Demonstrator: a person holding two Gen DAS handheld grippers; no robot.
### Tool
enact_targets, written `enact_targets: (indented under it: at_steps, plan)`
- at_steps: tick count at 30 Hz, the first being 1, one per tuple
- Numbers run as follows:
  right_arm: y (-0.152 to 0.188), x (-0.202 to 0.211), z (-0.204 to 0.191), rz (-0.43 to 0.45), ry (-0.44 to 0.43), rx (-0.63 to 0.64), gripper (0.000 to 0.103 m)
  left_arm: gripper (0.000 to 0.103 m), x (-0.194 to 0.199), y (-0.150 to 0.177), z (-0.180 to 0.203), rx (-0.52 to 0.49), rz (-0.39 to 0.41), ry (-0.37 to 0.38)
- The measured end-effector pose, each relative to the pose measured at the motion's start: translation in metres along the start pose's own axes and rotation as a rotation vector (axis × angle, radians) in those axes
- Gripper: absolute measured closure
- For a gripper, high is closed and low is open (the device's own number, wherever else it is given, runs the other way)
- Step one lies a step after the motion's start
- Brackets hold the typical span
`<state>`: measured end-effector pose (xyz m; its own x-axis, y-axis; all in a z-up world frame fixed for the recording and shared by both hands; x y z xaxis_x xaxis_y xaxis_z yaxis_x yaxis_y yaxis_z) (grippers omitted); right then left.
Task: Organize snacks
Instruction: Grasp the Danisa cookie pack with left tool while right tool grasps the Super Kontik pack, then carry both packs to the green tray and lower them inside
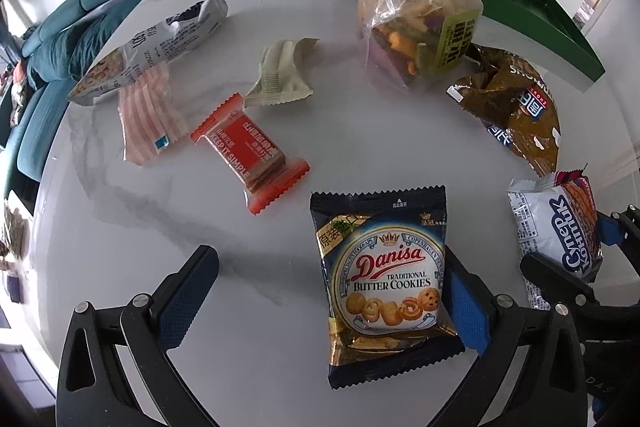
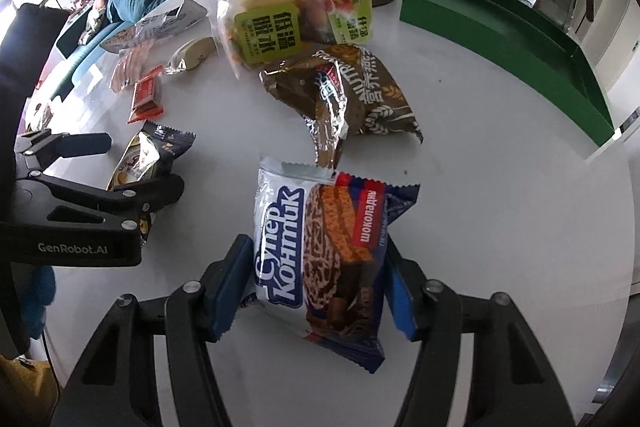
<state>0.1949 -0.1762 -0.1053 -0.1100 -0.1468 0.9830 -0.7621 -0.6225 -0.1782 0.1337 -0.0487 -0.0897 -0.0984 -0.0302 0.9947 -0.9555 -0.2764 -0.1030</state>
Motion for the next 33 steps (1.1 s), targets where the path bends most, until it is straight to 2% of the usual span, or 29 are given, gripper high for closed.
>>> enact_targets:
  at_steps: [5,7,9,10,11,19,23,26,33]
  plan:
    - [-0.001,-0.001,-0.001,0.000,0.012,-0.040,0.020,0.001,-0.002,-0.011,0.004,-0.036,0.006,0.004]
    - [-0.002,-0.002,-0.001,0.004,0.019,-0.059,0.021,0.005,0.000,-0.014,0.006,-0.068,0.016,0.008]
    - [-0.002,-0.002,-0.001,0.009,0.028,-0.087,0.021,0.023,0.005,-0.017,0.011,-0.112,0.038,0.014]
    - [-0.002,-0.002,-0.002,0.012,0.032,-0.099,0.021,0.054,0.009,-0.019,0.012,-0.134,0.052,0.019]
    - [-0.003,-0.002,-0.003,0.015,0.042,-0.108,0.022,0.063,0.012,-0.022,0.015,-0.164,0.052,0.026]
    - [-0.006,0.002,-0.017,0.024,0.126,-0.126,0.027,0.065,0.009,-0.026,0.015,-0.218,0.066,0.063]
    - [-0.006,0.010,-0.024,0.041,0.130,-0.131,0.027,0.066,0.008,-0.030,0.011,-0.223,0.068,0.099]
    - [-0.008,0.020,-0.031,0.064,0.132,-0.126,0.027,0.066,0.010,-0.020,-0.001,-0.219,0.070,0.121]
    - [-0.018,0.042,-0.054,0.110,0.115,-0.066,0.027,0.066,0.019,-0.018,-0.035,-0.185,0.084,0.122]
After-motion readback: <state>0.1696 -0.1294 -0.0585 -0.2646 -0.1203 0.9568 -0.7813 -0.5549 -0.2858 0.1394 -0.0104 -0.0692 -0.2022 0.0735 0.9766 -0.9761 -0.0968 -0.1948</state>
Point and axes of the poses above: each gripper's, at about its wrist camera, not at the fingertips, and x roughly against the way its jaws point, z to its right, y to its underside, the point moved 5 cm from there along -x, roughly the way its jaws point, and after that the axes turned 12 degrees about -z, right-handed, at the moved point
